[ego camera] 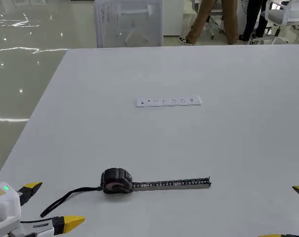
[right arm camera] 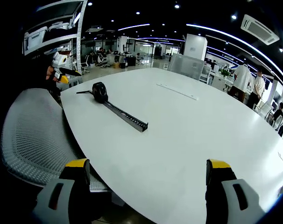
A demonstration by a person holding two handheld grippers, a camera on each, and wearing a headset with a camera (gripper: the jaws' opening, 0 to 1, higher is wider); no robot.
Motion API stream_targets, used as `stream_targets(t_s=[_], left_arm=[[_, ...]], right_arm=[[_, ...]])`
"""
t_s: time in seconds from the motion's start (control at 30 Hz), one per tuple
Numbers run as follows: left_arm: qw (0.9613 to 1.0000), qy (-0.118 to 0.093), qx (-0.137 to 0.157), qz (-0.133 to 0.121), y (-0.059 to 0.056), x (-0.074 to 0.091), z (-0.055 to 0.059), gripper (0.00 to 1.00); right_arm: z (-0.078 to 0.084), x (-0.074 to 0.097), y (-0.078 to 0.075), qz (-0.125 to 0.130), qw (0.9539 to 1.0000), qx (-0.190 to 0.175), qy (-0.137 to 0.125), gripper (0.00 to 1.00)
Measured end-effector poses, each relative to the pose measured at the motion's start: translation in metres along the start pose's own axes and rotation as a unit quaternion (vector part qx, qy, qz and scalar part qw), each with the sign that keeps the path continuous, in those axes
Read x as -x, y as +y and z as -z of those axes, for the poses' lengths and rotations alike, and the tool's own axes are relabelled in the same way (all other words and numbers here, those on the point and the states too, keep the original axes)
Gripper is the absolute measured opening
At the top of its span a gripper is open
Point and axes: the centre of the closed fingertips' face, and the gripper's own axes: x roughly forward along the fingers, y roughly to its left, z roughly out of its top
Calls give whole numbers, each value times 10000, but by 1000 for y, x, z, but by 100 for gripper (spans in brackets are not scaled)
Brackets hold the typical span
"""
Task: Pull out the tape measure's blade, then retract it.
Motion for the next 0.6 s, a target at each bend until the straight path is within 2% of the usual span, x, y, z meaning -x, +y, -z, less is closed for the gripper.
stream_targets(t_s=[0.07, 0.13, 0.47, 0.6], left_arm=[[10000, 4, 0, -10, 0, -1, 0, 100], [9999, -78, -145, -18, -2, -2, -4, 100], [9999, -96, -45, -29, -8, -9, -12, 100], [9999, -48, 42, -133, -5, -15, -15, 100]], right_arm=[[0, -1, 0, -25, 10000, 22, -10, 100], [0, -1, 0, -30, 10000, 39, 0, 100], [-5, -4, 1, -78, 10000, 26, -12, 100], [-5, -5, -2, -91, 9999, 4, 66, 100]])
